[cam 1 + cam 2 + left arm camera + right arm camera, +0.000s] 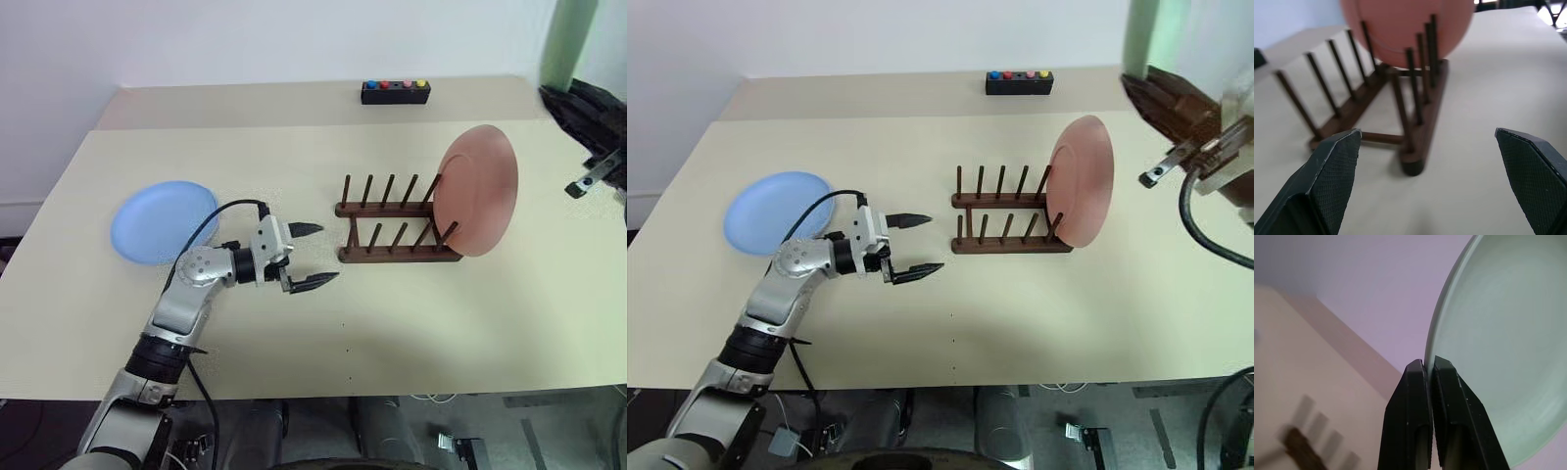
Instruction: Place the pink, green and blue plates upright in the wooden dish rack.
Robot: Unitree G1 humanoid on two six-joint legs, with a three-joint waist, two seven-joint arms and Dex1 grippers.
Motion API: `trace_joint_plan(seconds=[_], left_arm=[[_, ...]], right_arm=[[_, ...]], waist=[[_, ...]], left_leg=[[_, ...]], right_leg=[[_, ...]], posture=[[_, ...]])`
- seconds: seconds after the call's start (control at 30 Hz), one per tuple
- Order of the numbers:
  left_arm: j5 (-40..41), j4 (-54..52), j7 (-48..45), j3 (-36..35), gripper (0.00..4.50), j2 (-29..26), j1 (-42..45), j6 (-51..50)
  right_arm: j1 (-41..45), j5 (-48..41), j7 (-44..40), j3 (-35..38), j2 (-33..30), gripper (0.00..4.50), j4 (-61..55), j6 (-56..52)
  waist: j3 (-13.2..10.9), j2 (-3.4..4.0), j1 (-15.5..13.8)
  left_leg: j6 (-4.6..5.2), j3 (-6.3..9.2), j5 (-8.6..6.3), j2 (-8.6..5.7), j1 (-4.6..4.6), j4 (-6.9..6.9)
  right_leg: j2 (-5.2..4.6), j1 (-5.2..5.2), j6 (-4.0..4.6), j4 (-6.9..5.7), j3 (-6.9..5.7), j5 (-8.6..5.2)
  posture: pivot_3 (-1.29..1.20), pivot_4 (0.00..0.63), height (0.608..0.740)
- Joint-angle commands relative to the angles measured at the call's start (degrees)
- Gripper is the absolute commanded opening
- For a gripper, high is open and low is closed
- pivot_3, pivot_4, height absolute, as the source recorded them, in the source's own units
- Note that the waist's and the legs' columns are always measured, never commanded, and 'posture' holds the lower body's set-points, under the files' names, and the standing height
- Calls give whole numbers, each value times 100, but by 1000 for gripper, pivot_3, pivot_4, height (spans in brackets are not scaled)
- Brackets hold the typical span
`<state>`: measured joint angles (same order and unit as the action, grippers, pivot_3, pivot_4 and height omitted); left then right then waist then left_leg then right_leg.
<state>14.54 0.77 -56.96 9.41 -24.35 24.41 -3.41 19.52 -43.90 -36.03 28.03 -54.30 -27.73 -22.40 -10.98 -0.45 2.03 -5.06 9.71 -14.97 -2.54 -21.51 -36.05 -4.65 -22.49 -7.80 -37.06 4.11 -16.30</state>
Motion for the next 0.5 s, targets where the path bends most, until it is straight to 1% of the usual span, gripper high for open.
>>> trace_joint_plan(seconds=[0.03,0.17,0.3,0.4,0.5], left_arm=[[160,-252,50,-275,4500,-109,-6,24],[118,-199,60,-315,4500,-185,-57,43],[118,-199,73,-301,4500,-203,-79,33],[121,-204,75,-292,4500,-209,-95,20],[101,-163,72,-269,4500,-209,-83,30]], right_arm=[[322,-1037,224,-62,151,42,-501,-468],[452,-1887,406,-295,394,42,-712,-861],[323,-2634,475,-385,644,42,-645,-1160],[138,-2921,468,-403,803,42,-418,-1337],[30,-2957,410,-392,896,42,-109,-1431]], waist=[[0,0,-4],[0,0,-35],[0,-1,-105],[0,-1,-143],[-1,-3,-136]], left_leg=[[0,0,0,0,0,1],[0,1,0,1,-2,1],[0,0,0,2,-2,1],[1,1,0,3,-3,1],[1,-1,0,1,-4,-2]], right_leg=[[0,-1,0,0,0,0],[0,-3,0,0,0,0],[0,-4,1,0,0,0],[1,-4,1,0,-1,0],[0,-4,1,2,-1,1]], posture=[[0,150,740],[0,150,740],[0,150,740],[0,150,740],[0,150,740]])
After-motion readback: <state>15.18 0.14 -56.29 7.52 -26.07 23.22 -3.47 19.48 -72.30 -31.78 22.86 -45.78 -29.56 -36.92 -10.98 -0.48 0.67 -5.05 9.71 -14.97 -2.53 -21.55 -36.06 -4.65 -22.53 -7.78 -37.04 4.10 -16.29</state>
